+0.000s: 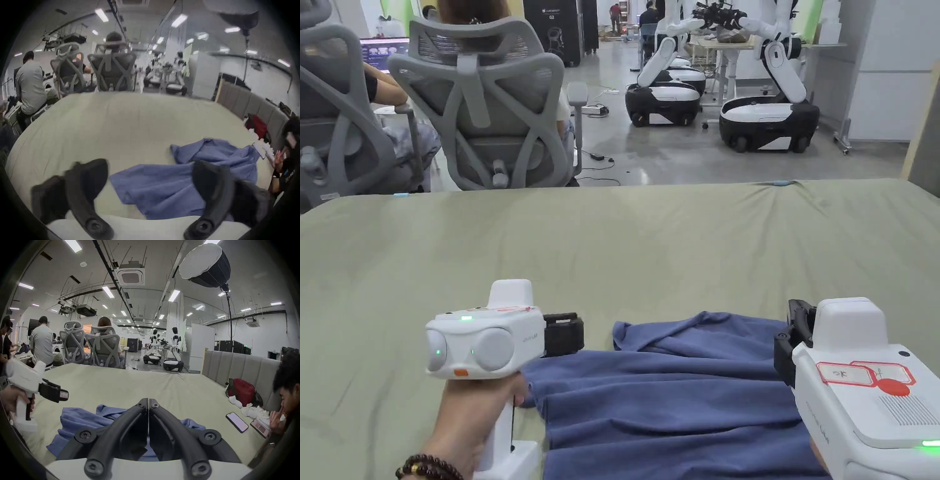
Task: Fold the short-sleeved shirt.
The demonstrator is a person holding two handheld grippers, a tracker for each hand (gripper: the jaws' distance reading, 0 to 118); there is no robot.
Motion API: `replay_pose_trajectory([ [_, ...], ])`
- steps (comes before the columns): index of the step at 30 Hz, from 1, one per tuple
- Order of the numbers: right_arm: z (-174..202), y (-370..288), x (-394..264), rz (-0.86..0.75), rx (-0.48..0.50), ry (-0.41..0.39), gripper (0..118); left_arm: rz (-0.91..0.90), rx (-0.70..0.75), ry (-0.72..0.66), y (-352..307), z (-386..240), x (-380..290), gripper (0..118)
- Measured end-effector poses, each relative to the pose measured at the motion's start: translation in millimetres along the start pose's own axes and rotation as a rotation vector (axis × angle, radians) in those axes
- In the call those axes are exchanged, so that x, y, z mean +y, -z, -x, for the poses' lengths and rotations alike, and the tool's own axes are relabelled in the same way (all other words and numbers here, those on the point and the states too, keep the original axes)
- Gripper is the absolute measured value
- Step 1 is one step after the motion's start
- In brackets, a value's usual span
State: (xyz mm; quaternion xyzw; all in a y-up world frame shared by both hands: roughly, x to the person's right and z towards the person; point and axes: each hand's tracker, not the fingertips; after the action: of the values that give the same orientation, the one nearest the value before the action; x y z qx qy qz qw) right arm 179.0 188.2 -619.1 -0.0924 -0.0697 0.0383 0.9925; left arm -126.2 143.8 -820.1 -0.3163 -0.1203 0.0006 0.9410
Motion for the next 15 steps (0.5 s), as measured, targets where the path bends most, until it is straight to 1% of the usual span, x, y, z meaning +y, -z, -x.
replay_pose_trajectory([
  [2,0,3,-2,0.005,0.000,0.001,2,0.048,0.032,0.049,27,11,1,98],
  [3,-1,5,-3,0.011,0.000,0.003,2,0.089,0.063,0.059,37,15,0,94],
  [5,-1,9,-7,0.022,0.003,0.003,2,0.174,0.111,0.059,60,24,-3,94],
  [9,0,17,-14,0.046,0.005,-0.008,2,0.311,0.113,0.118,90,31,-15,93],
  [10,0,19,-15,0.053,0.006,-0.007,2,0.309,0.120,0.116,95,29,-19,91],
  [11,0,21,-16,0.058,0.005,-0.007,2,0.310,0.117,0.122,77,20,-27,85],
  [13,0,24,-18,0.065,0.003,-0.006,2,0.295,0.114,0.086,72,13,-36,75],
  [14,0,24,-19,0.067,0.004,-0.004,2,0.271,0.131,0.057,68,10,-36,65],
  [15,0,24,-19,0.069,0.005,-0.004,2,0.261,0.134,0.058,68,11,-34,55],
])
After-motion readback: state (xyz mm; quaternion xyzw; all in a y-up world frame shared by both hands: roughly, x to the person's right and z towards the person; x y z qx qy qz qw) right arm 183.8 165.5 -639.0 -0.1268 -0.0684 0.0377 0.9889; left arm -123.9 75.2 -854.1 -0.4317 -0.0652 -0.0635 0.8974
